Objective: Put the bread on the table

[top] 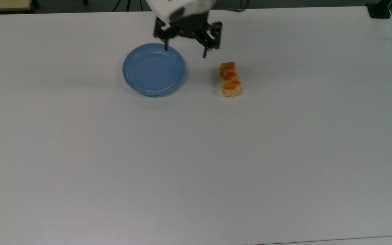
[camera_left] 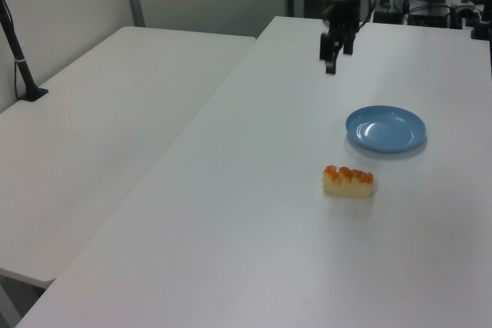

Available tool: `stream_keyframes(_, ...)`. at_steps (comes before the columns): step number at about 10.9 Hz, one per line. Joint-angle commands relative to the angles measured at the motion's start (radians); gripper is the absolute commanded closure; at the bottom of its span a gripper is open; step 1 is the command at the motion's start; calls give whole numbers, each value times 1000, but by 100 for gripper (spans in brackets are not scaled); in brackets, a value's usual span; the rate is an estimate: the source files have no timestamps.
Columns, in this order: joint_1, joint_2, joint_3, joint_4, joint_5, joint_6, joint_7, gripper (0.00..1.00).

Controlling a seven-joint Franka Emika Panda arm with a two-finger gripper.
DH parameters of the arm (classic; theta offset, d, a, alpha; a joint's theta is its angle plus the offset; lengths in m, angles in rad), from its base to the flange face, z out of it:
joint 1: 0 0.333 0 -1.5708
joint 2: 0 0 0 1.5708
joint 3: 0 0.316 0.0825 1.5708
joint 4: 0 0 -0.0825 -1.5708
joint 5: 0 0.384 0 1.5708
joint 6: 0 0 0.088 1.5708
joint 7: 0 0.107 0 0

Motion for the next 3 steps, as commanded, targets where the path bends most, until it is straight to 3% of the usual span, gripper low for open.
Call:
stream_keyframes(1, -80, -114, 4, -31, 12, -60, -113, 0)
stream_keyframes(3, -85, -133, 4, -37, 14, -75, -115, 0)
